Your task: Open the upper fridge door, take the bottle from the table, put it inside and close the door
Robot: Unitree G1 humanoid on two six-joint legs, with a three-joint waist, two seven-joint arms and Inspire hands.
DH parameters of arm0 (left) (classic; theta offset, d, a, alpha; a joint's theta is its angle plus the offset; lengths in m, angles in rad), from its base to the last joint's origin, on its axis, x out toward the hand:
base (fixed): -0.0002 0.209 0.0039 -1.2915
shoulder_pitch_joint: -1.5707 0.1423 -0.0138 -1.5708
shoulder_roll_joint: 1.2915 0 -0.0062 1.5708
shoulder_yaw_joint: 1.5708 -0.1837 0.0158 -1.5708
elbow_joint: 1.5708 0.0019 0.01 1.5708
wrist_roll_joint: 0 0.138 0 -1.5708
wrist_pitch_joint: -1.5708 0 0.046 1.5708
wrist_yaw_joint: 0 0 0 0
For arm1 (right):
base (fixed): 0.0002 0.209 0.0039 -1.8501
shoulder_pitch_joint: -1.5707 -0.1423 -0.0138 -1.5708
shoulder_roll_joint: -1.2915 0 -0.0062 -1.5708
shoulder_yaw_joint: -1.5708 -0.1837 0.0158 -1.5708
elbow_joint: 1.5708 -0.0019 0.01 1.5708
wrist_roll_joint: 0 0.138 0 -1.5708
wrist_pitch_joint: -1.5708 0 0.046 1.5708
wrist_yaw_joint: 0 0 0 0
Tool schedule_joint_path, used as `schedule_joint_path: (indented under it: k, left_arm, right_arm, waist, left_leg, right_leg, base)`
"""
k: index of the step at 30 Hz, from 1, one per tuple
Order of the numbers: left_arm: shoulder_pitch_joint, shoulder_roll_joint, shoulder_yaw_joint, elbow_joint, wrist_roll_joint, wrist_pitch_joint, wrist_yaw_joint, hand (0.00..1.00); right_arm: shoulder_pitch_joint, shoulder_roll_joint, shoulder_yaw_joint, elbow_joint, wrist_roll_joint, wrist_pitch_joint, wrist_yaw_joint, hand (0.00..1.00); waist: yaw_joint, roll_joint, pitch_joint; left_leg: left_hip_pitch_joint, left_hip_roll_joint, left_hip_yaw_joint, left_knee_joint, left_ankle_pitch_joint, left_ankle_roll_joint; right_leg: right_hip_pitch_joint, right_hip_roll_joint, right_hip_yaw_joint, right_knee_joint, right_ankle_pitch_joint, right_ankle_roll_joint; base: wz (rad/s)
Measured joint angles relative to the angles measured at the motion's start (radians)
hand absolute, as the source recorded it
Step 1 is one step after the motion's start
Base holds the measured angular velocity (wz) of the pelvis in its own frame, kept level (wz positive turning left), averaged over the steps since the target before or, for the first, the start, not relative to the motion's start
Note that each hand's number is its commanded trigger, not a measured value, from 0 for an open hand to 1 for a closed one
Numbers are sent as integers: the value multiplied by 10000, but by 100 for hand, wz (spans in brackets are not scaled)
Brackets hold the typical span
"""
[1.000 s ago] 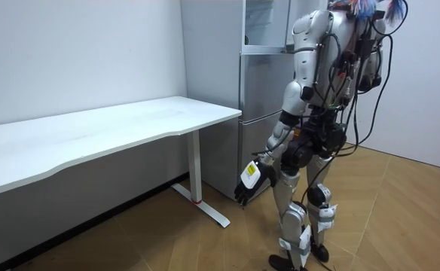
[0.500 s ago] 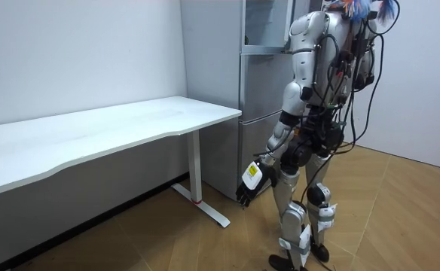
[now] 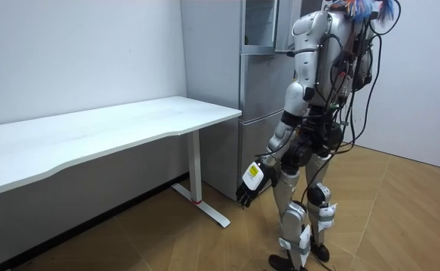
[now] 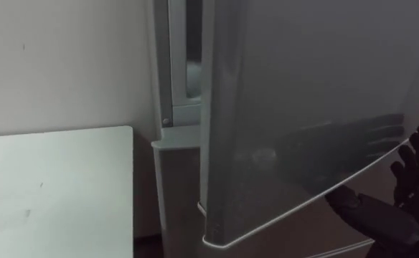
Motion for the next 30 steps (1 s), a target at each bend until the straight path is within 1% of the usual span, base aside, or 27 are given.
schedule_joint_path:
  k: [4,8,10,12,20,23,30]
  left_arm:
    - [-75,-1,1,-5,0,-6,1,0]
    - [-101,-1,-1,-4,3,-8,1,0]
    - [-129,-1,-3,-2,2,-8,1,0]
    - [-130,0,-3,-1,1,-10,1,0]
    - [-116,21,-14,-3,3,-9,2,0]
    - [-110,71,-211,-5,6,-9,6,0]
    - [-127,105,-582,-42,108,-51,157,0]
  right_arm:
    - [0,0,1,0,-48,0,106,0]
    - [-3,0,31,0,-332,0,129,0]
    - [-29,-1,67,0,-389,0,131,0]
    - [-43,0,78,0,-391,0,131,0]
    - [-46,1,126,-33,-458,0,145,0]
    - [-46,1,250,-202,-986,1,145,0]
    - [-217,11,600,-225,-1617,1,145,0]
  waist:
    - [3,41,-25]
    - [5,41,-26]
    - [8,20,-14]
    - [8,-53,30]
    - [6,-120,44]
    - [6,-121,39]
    - [22,-111,18]
  left_leg:
    - [13,0,0,4,5,-5]
    - [14,2,-16,4,13,-13]
    - [16,3,-22,3,13,-13]
    - [14,3,-22,2,13,-13]
    - [-1,10,-20,-13,12,-14]
    - [-6,13,-22,-17,13,-16]
    - [-13,10,-20,-17,13,-16]
  right_leg:
    - [12,0,2,9,0,-1]
    - [17,-1,-17,19,1,-1]
    - [25,-3,-36,23,1,-2]
    - [25,-9,-82,23,1,-2]
    - [-2,-40,-368,19,2,-3]
    - [-4,-46,-446,18,3,-5]
    - [-15,-45,-451,15,4,-6]
  base:
    - [0]
    - [0]
    - [0]
    - [0]
    - [0]
    - [0]
    - [0]
